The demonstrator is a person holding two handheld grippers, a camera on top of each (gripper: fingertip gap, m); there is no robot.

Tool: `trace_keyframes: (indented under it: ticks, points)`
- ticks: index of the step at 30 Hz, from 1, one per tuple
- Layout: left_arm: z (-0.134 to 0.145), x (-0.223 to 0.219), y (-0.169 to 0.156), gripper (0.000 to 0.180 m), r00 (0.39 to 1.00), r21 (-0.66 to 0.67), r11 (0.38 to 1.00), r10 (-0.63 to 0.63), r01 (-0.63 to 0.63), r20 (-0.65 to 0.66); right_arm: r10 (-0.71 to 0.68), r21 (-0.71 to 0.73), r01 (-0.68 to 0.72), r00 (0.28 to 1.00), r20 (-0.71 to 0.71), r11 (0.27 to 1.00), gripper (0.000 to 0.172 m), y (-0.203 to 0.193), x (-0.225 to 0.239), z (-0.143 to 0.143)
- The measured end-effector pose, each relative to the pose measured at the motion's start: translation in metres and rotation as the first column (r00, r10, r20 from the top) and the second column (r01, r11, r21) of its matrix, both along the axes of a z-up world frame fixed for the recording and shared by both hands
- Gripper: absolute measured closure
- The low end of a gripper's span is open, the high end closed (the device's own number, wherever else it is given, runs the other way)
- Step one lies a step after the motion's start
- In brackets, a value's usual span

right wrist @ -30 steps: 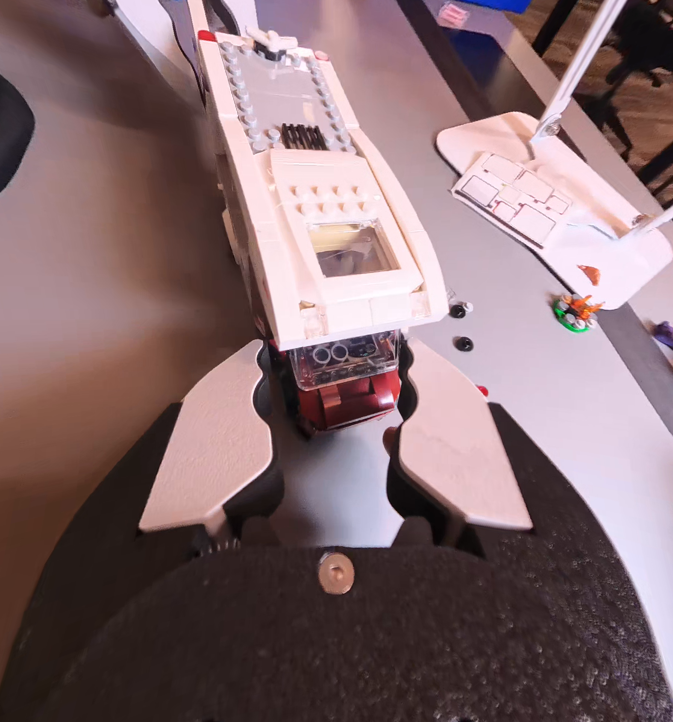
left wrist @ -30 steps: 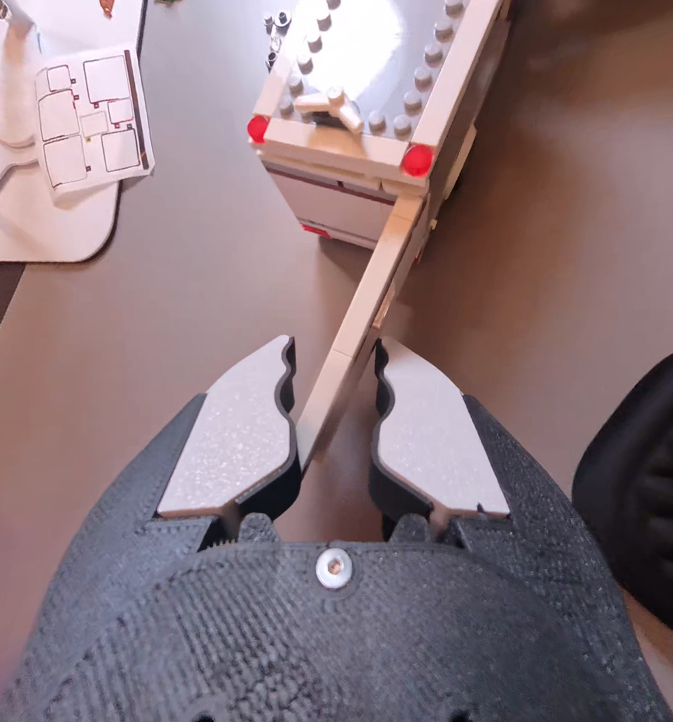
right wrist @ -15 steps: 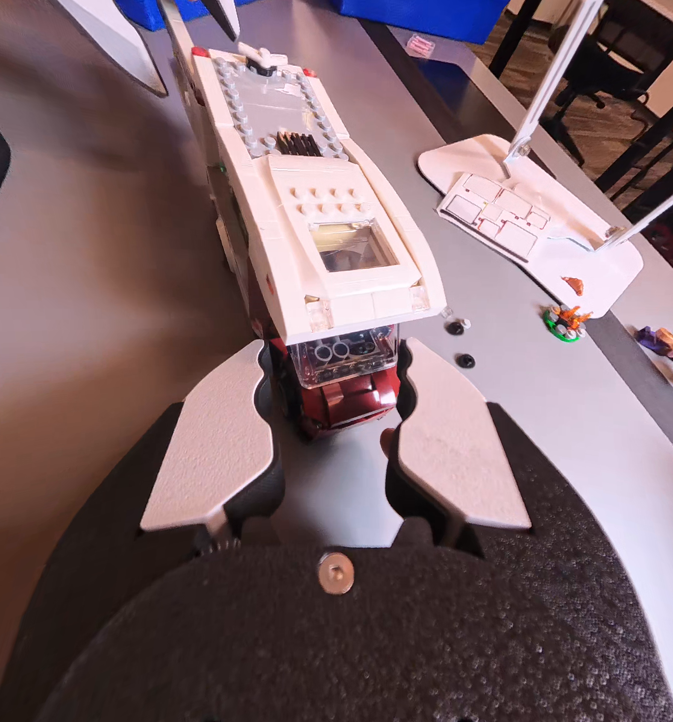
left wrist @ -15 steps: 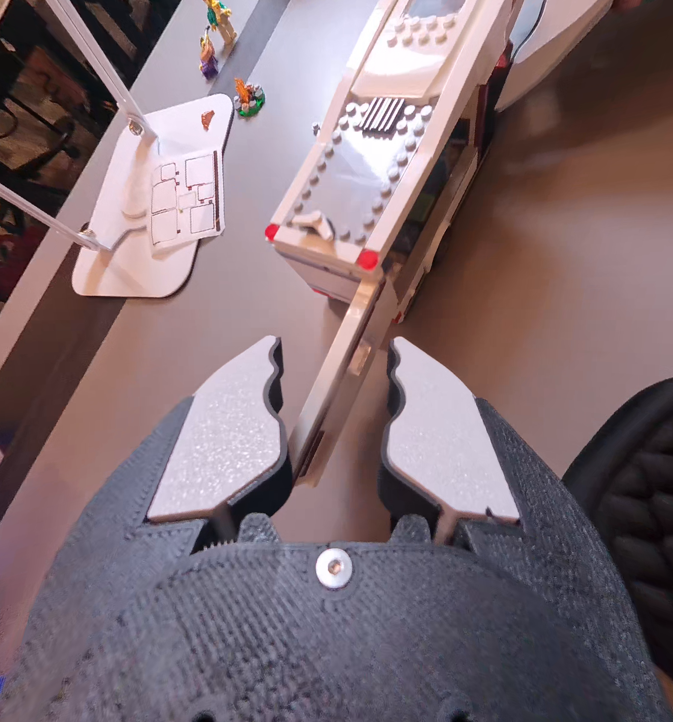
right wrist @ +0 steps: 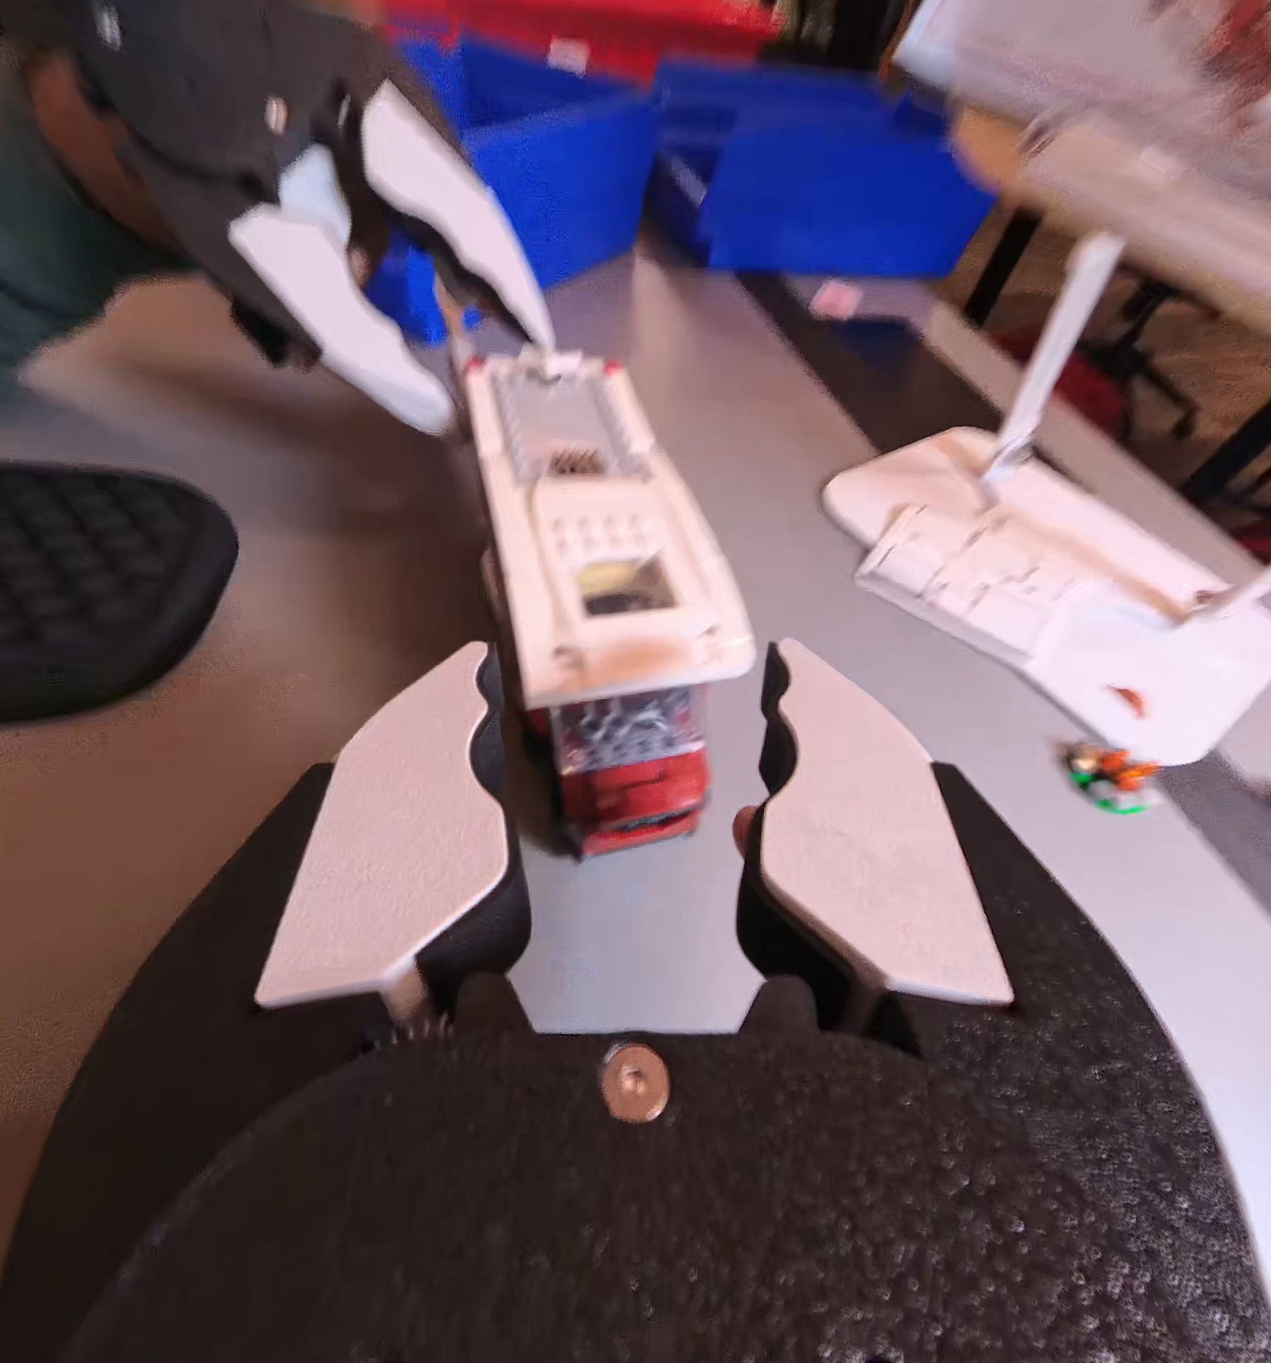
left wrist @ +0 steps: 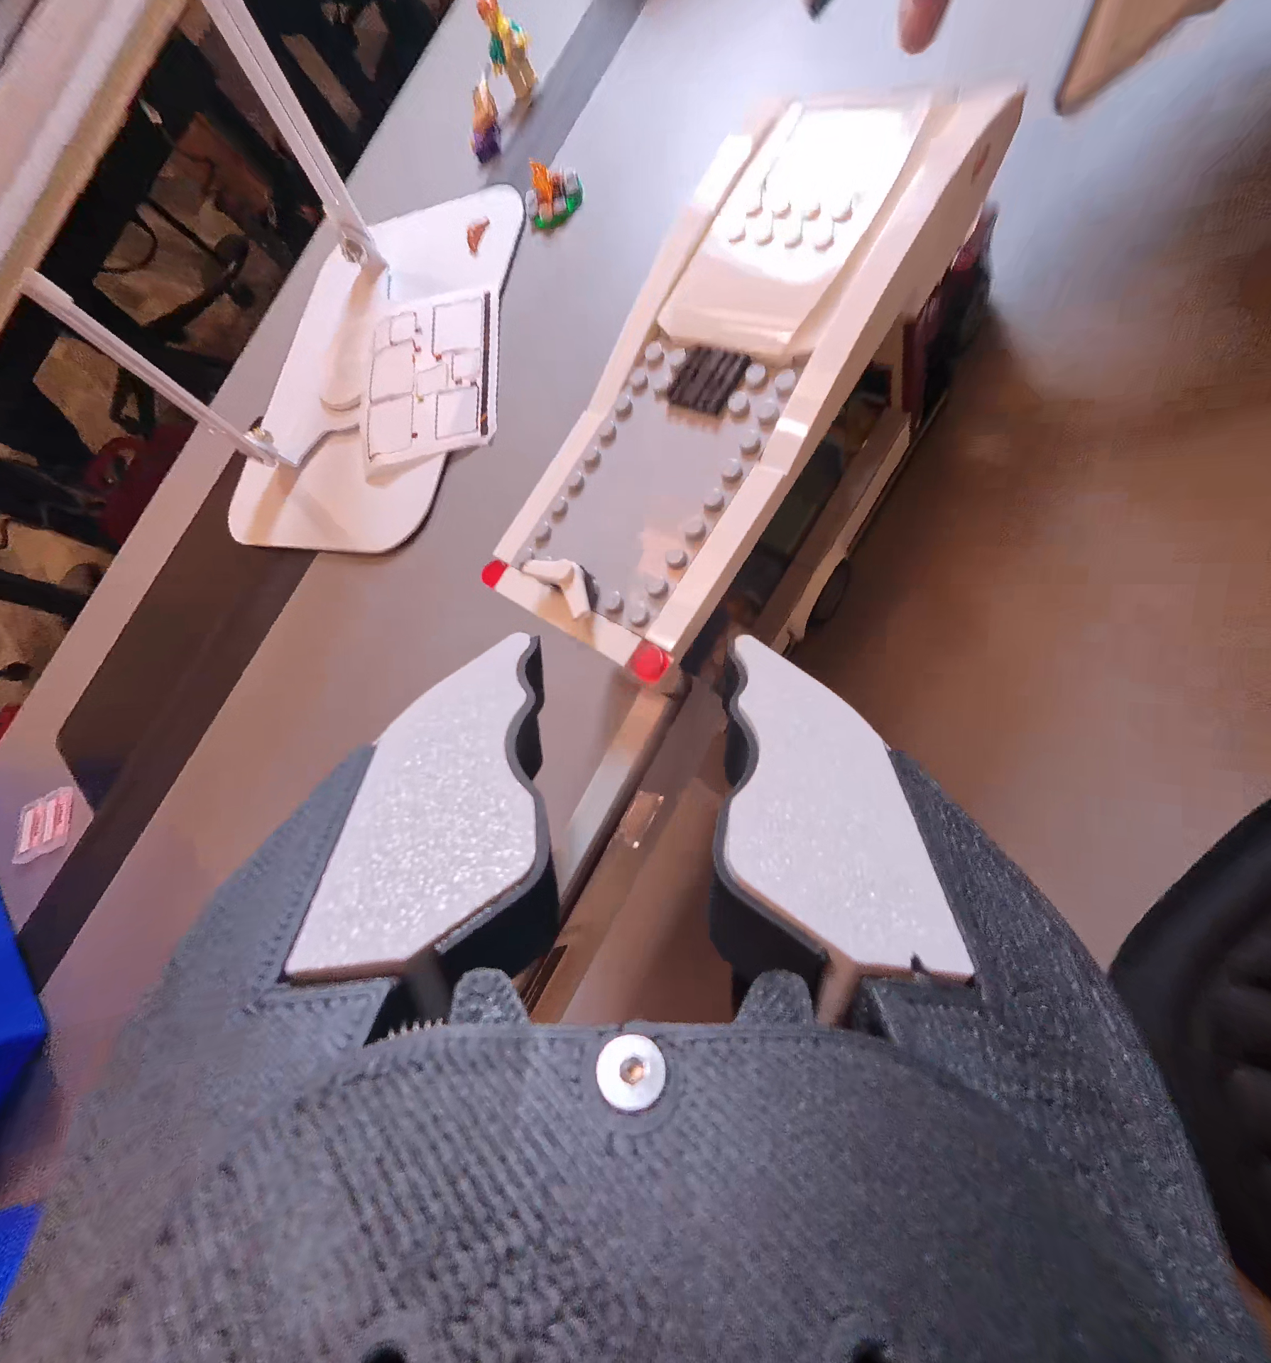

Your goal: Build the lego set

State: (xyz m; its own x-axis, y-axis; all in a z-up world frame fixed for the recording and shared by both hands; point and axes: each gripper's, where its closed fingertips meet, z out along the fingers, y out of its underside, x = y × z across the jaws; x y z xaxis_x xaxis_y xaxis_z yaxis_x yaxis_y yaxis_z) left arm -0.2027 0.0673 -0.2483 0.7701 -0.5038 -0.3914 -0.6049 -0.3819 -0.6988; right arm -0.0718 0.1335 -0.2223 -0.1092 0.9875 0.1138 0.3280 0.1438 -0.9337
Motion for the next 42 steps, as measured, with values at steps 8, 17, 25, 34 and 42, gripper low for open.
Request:
trace_keyframes:
  ticks: [8, 17, 25, 34, 42]
  points:
    - [0.097, 0.008, 0.041, 0.144, 0.949, 0.269, 0.960, -0.010, -0.078, 0.314, -0.522, 0.054, 0.550, 0.816, -0.249, 0.834, 0.122, 0.201, -0.010, 0.099]
    - [0.138, 0.010, 0.128, 0.149, 0.961, 0.318, 0.937, 0.057, -0.145, 0.270, -0.723, -0.250, 0.679, 0.636, -0.269, 0.690, 0.152, 0.280, -0.028, 0.094]
    - [0.125, -0.014, 0.174, 0.150, 0.948, 0.302, 0.922, 0.157, -0.241, 0.277, -0.726, -0.304, 0.660, 0.637, -0.260, 0.688, 0.150, 0.280, -0.021, 0.073]
    - [0.106, -0.029, 0.181, 0.149, 0.940, 0.264, 0.926, 0.196, -0.272, 0.279, -0.680, -0.347, 0.589, 0.679, -0.277, 0.730, 0.145, 0.274, -0.019, 0.066]
    - [0.127, 0.013, 0.210, 0.157, 0.975, 0.316, 0.937, 0.086, -0.149, 0.205, -0.668, -0.314, 0.589, 0.660, -0.343, 0.744, 0.123, 0.267, -0.003, 0.079]
